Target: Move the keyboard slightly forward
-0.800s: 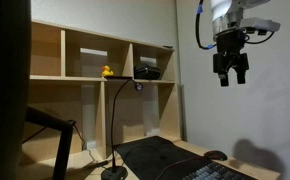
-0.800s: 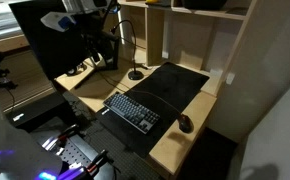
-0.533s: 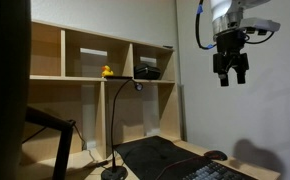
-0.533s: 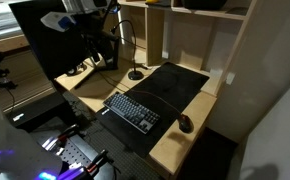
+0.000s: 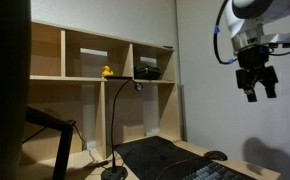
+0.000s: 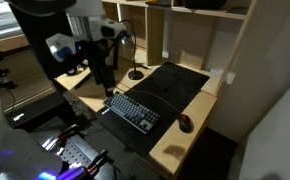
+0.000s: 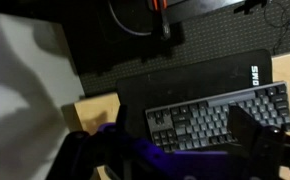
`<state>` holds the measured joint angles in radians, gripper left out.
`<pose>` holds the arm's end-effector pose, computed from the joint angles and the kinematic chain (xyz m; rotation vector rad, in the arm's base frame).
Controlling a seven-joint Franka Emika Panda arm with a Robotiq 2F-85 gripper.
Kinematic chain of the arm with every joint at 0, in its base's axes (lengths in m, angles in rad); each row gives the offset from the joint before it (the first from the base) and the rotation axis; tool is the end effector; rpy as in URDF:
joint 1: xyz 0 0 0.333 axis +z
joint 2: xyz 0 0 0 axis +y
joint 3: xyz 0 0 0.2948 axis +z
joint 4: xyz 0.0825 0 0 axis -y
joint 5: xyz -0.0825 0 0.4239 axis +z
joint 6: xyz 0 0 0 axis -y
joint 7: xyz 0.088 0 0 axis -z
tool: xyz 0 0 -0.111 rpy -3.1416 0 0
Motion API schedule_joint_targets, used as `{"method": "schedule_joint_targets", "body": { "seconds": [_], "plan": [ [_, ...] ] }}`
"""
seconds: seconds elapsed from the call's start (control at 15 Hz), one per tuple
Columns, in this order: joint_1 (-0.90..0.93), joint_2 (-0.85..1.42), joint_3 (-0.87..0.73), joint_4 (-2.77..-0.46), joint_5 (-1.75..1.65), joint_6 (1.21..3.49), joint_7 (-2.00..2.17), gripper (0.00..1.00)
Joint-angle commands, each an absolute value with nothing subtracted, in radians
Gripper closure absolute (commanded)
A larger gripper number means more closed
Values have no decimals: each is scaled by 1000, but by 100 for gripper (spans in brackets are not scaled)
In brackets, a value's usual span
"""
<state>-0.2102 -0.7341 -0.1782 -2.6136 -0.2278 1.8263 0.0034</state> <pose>0.3435 -0.1566 0.4375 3.0214 -0.4239 -0.1113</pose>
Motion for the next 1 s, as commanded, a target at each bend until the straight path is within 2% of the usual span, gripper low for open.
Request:
{"method": "schedule_joint_targets", "body": {
  "seconds": [0.0,0.4,0.6,0.87,0.93],
  "plan": [
    [-306,-724,-281,-2756,-238,1844,-1,0],
    [-343,-723,-305,-2787,-221,1832,-8,0],
    [-260,-647,-304,-2786,-8,1800,28,0],
    [-138,-552,-221,-2788,298,1774,90,0],
    [-199,-608,-231,-2788,227,1789,50,0]
  ]
}}
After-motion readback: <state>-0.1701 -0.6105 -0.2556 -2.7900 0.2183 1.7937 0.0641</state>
